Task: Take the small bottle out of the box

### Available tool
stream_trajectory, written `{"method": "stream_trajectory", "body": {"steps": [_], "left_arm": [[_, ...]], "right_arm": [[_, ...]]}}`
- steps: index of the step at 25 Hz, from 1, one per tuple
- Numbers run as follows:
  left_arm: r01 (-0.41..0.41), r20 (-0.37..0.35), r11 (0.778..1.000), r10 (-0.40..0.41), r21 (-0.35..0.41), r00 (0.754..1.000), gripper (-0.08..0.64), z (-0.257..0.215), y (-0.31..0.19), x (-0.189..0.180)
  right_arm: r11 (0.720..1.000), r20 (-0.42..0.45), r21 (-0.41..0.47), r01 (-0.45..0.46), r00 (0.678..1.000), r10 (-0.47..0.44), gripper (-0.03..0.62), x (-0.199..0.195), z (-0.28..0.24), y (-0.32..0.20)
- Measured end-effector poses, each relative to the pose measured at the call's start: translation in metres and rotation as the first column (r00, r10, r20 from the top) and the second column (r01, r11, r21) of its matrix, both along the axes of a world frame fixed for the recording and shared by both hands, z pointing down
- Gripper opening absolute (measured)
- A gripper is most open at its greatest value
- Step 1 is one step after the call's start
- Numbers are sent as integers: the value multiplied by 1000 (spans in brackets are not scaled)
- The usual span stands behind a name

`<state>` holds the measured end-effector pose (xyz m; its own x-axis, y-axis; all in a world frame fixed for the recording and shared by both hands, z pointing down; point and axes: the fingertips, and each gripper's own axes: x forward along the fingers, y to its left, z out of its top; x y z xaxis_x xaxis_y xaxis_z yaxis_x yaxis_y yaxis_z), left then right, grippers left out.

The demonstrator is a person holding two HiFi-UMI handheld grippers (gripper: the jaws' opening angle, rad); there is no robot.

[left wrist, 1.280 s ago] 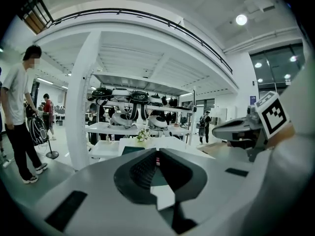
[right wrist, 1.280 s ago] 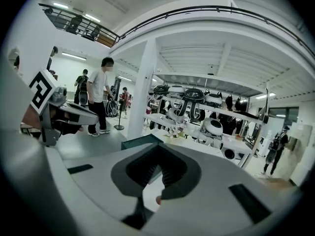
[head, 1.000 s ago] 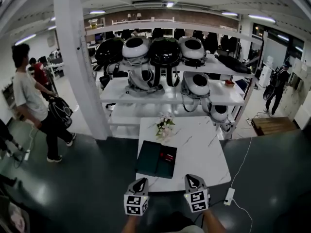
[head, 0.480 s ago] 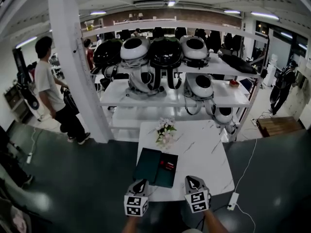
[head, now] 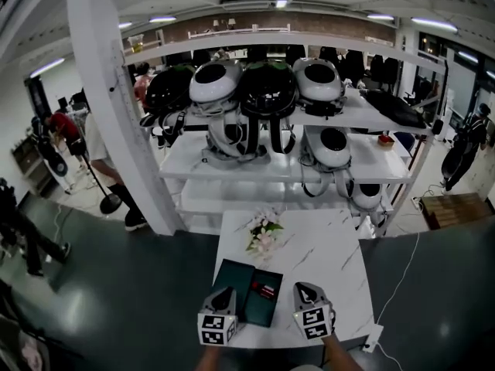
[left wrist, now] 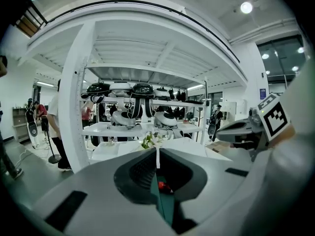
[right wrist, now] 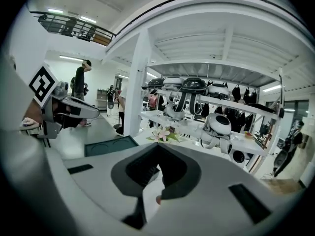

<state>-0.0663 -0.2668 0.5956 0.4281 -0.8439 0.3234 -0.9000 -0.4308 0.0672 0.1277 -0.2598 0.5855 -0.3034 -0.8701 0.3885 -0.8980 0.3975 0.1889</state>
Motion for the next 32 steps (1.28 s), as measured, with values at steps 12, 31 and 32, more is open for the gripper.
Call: {"method": "stream_trajectory", "body": {"steps": [12, 31, 32], "left_arm": [[101, 7, 994, -101, -26, 995, 35, 1, -76, 13], [101, 50, 985, -95, -140, 994, 35, 70, -74, -10], [95, 49, 985, -89, -147, 995, 35, 74, -72, -12]], "right_arm": [[993, 9, -13, 116, 993, -116, 20, 7, 14, -96], [969, 7, -161, 185, 983, -186, 20, -36, 93, -90], [969, 3, -171, 181, 983, -183, 20, -38, 97, -87]]}}
